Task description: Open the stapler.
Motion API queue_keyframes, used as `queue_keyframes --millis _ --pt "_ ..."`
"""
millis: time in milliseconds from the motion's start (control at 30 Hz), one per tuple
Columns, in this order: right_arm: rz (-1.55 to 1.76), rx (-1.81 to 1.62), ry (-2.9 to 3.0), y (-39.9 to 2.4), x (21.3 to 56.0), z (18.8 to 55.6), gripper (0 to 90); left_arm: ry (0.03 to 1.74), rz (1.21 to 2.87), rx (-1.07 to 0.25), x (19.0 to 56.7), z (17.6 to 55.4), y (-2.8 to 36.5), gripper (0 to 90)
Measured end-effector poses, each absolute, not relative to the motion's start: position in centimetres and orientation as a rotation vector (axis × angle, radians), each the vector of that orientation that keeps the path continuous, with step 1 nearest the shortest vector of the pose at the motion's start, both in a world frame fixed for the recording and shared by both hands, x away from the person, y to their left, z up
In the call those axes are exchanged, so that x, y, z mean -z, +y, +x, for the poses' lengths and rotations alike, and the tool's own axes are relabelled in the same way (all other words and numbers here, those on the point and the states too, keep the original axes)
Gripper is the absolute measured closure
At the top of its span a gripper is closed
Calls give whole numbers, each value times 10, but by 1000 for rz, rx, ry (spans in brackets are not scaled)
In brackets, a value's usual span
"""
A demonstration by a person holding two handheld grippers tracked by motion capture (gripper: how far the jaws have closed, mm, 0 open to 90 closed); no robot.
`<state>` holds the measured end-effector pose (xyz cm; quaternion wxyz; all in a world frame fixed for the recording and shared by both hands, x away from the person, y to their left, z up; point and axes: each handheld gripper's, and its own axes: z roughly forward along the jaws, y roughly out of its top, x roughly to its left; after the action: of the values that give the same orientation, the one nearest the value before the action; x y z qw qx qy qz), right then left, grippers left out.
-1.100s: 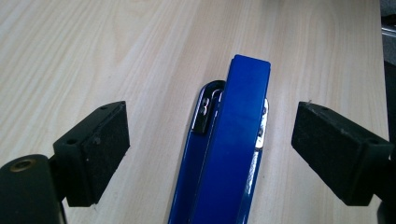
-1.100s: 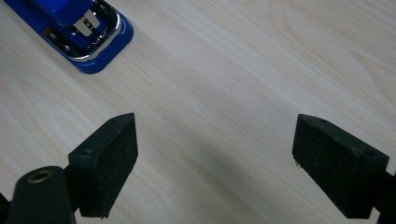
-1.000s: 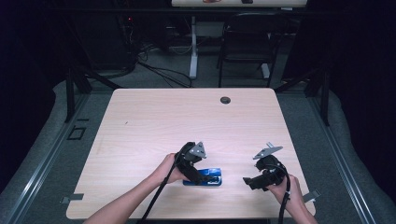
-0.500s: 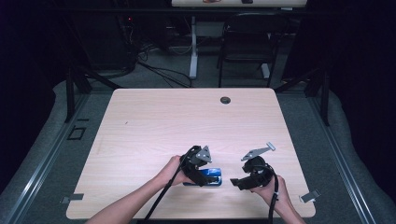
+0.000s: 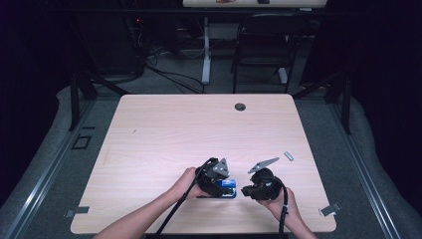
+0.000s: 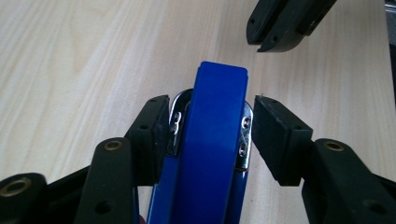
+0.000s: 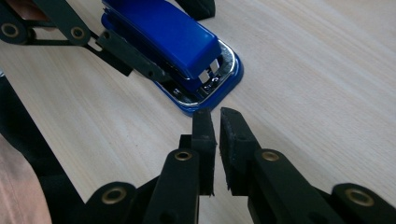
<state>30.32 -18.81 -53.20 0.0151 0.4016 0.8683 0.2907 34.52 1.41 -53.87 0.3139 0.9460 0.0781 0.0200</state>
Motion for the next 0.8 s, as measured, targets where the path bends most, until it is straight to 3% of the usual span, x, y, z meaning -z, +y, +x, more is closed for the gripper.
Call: queue_keyframes --millis 333,800 --pt "1274 -916 2729 -175 539 306 871 200 2493 -44 543 349 13 601" --pt "1267 -870 2711 -166 542 308 859 168 2502 -63 543 348 12 614"
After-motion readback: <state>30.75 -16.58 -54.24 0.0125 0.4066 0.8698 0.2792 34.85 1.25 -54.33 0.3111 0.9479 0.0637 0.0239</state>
